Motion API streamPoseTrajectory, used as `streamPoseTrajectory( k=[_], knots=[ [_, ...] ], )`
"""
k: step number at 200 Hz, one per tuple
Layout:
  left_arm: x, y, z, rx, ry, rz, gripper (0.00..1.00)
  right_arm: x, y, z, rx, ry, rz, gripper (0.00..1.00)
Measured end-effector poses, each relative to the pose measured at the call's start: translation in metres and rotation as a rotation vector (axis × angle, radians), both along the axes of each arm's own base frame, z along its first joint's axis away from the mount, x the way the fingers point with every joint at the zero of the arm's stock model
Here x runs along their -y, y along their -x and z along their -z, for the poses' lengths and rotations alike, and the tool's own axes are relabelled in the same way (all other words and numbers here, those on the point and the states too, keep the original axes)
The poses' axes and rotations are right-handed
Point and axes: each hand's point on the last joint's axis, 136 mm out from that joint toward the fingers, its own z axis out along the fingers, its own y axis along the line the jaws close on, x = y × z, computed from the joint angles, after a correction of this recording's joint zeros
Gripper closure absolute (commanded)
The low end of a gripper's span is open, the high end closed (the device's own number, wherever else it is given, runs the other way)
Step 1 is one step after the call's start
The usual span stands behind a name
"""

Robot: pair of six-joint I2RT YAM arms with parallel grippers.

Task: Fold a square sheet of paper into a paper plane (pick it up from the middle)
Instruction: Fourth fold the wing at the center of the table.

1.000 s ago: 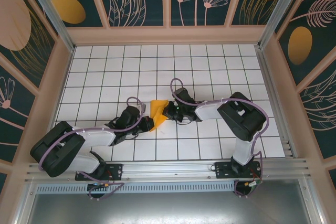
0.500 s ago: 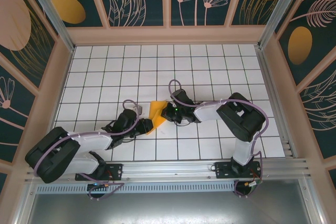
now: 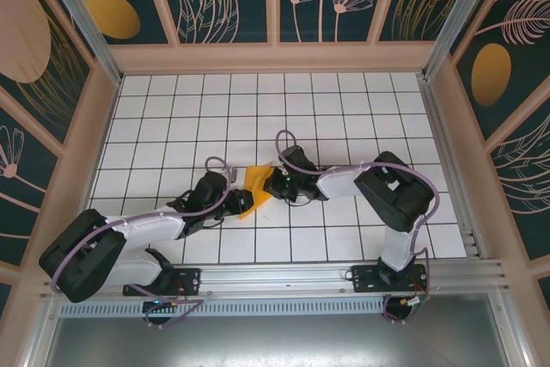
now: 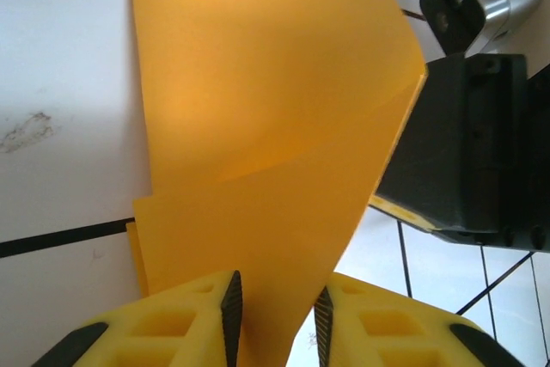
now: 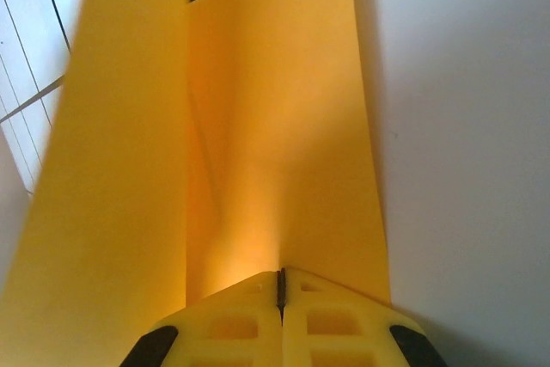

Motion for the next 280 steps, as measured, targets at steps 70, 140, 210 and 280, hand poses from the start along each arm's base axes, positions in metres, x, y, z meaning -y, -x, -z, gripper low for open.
streamPoseTrajectory(
  k=[70, 140, 210, 280],
  knots=[
    [0.001, 0.007, 0.004, -0.024, -0.02, 0.04, 0.87, -0.002, 0.0, 0.0, -0.005, 0.006, -0.003, 0.98],
    [0.0, 0.012, 0.008, -0.045, -0.007, 0.04, 0.92, -0.004, -0.001, 0.0, -0.006, 0.009, -0.008, 0.98],
    [-0.005, 0.017, 0.025, -0.091, 0.007, 0.002, 1.0, -0.007, 0.003, 0.0, 0.005, 0.02, -0.033, 0.95],
    [-0.01, 0.018, 0.027, -0.075, 0.023, -0.014, 1.0, 0.002, 0.001, -0.014, 0.061, 0.046, -0.017, 0.95]
  ],
)
